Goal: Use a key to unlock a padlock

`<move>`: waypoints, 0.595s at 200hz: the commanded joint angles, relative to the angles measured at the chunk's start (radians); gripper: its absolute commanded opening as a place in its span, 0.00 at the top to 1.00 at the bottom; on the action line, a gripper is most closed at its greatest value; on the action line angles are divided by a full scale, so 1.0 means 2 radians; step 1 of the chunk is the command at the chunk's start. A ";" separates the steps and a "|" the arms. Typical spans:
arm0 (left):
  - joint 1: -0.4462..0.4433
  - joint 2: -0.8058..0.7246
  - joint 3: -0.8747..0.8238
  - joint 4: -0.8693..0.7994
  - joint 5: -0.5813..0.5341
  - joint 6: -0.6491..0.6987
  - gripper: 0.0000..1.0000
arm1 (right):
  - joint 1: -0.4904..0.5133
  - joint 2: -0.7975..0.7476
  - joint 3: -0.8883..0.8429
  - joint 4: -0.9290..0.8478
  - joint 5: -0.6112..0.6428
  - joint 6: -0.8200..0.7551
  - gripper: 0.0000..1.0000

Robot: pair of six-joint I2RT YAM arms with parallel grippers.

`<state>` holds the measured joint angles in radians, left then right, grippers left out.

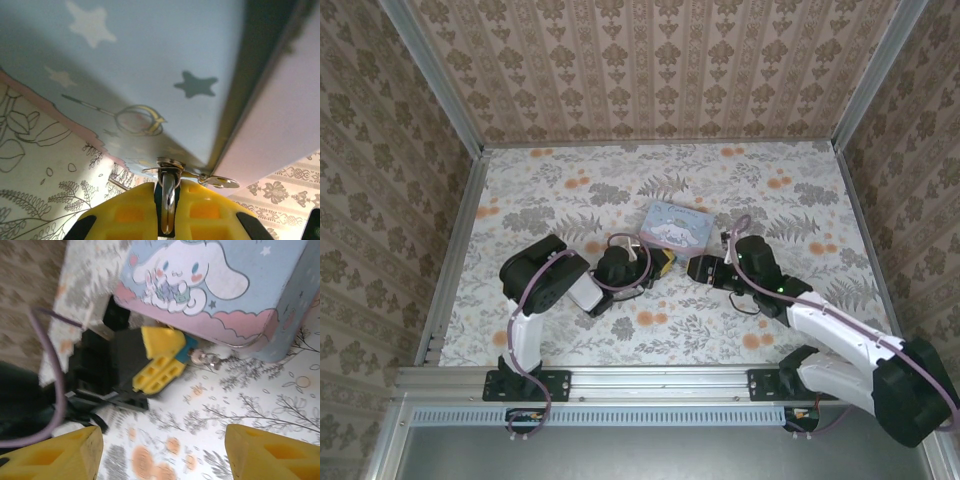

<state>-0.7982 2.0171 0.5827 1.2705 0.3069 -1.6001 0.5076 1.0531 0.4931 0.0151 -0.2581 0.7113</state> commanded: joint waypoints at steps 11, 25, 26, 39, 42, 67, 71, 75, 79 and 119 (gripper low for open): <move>0.010 -0.006 -0.012 0.015 0.018 0.015 1.00 | 0.036 0.023 0.045 -0.088 0.046 -0.104 0.36; 0.012 -0.005 -0.012 0.015 0.022 0.014 1.00 | 0.049 0.030 0.061 -0.107 0.059 -0.128 0.37; 0.012 -0.006 -0.012 0.015 0.022 0.014 1.00 | 0.049 0.030 0.063 -0.109 0.060 -0.130 0.37; 0.013 -0.005 -0.009 0.015 0.024 0.014 1.00 | 0.060 0.040 0.081 -0.131 0.076 -0.153 0.37; 0.013 -0.005 -0.009 0.015 0.024 0.015 1.00 | 0.063 0.042 0.085 -0.136 0.079 -0.157 0.37; 0.014 -0.004 -0.006 0.015 0.027 0.015 1.00 | 0.081 0.067 0.109 -0.161 0.111 -0.193 0.41; 0.015 -0.004 -0.006 0.014 0.028 0.015 1.00 | 0.083 0.071 0.112 -0.163 0.114 -0.198 0.41; 0.015 -0.003 -0.006 0.014 0.028 0.015 1.00 | 0.085 0.076 0.116 -0.165 0.116 -0.203 0.42; 0.015 -0.003 -0.005 0.015 0.028 0.016 1.00 | 0.088 0.080 0.120 -0.169 0.120 -0.208 0.43; 0.015 0.008 0.004 0.014 0.037 0.007 1.00 | 0.101 0.095 0.133 -0.170 0.144 -0.242 0.47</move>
<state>-0.7769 2.0167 0.5743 1.2808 0.3508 -1.5955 0.6991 1.2358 0.7273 -0.2768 -0.0319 0.3080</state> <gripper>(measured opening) 0.093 0.537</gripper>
